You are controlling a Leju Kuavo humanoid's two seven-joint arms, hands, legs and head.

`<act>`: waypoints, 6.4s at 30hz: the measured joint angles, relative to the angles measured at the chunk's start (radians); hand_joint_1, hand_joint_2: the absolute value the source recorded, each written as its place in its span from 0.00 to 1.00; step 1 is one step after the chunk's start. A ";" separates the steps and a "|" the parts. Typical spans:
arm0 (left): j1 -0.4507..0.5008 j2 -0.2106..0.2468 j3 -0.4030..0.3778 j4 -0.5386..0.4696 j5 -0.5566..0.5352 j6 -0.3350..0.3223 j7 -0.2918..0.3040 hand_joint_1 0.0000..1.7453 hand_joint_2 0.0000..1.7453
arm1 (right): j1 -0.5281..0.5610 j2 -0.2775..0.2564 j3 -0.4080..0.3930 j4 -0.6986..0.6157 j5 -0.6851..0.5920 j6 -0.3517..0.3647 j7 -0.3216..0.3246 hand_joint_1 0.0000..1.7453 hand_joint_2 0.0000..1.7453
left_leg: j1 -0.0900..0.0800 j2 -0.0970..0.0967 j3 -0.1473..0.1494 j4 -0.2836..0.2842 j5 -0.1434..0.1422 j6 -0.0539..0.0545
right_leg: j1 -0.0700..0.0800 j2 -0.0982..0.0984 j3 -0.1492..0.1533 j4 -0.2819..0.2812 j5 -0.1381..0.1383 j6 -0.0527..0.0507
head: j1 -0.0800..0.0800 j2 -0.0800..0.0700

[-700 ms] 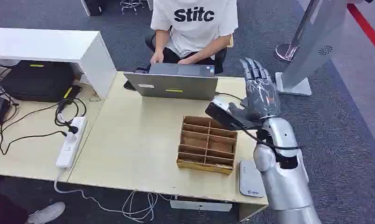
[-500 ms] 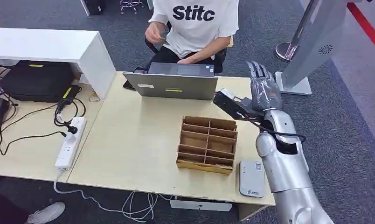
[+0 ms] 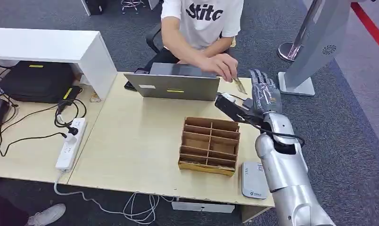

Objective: Pass the card to the sensor for recognition and then transmit it.

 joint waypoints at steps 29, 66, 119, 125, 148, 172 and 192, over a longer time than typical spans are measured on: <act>0.003 0.000 -0.003 0.000 0.027 0.008 -0.007 0.00 1.00 | 0.103 0.028 -0.049 -0.214 -0.077 0.001 -0.101 0.99 1.00 | 0.000 0.000 -0.001 0.000 0.000 0.000 | 0.000 0.000 -0.001 0.000 0.000 0.000 | 0.000 0.000; 0.030 0.011 0.113 0.000 0.151 0.065 -0.065 0.00 1.00 | 0.779 -0.073 0.022 -0.617 -0.339 -0.086 -0.200 1.00 1.00 | 0.000 0.000 -0.001 0.000 -0.004 0.000 | 0.000 0.000 -0.001 -0.001 -0.004 0.001 | 0.000 0.000; 0.030 0.012 0.113 0.000 0.138 0.067 -0.067 0.00 1.00 | 0.792 -0.080 -0.082 -0.582 -0.219 -0.011 -0.178 1.00 1.00 | 0.000 0.000 -0.001 0.000 -0.005 0.000 | 0.000 0.000 -0.001 -0.001 -0.004 0.001 | 0.000 0.000; 0.030 0.012 0.113 0.000 0.135 0.068 -0.067 0.00 1.00 | 0.772 -0.085 0.007 -0.758 -0.226 -0.004 -0.190 1.00 1.00 | 0.000 0.001 -0.001 0.000 -0.004 0.000 | 0.000 0.000 -0.001 -0.001 -0.004 0.001 | 0.000 0.000; -0.003 -0.002 0.012 0.000 -0.027 0.003 -0.021 0.00 1.00 | 0.000 0.031 0.261 -0.264 -0.252 0.151 0.024 1.00 1.00 | 0.000 0.000 -0.001 0.000 -0.001 -0.001 | 0.000 0.000 -0.001 0.000 -0.002 -0.001 | 0.000 0.000; -0.003 -0.003 -0.020 0.000 0.011 0.024 -0.034 0.00 1.00 | 0.096 0.087 0.216 -0.340 -0.582 0.206 -0.174 0.00 1.00 | 0.000 0.000 -0.002 0.000 -0.002 -0.001 | 0.000 0.000 -0.002 0.000 -0.003 0.000 | 0.000 0.000; 0.030 0.011 0.032 0.000 0.082 0.058 -0.065 0.00 1.00 | 0.628 -0.103 0.361 -0.752 -0.285 -0.133 -0.243 0.00 1.00 | 0.000 0.000 -0.002 0.000 -0.005 -0.001 | 0.000 0.000 -0.002 -0.001 -0.005 0.000 | 0.000 0.000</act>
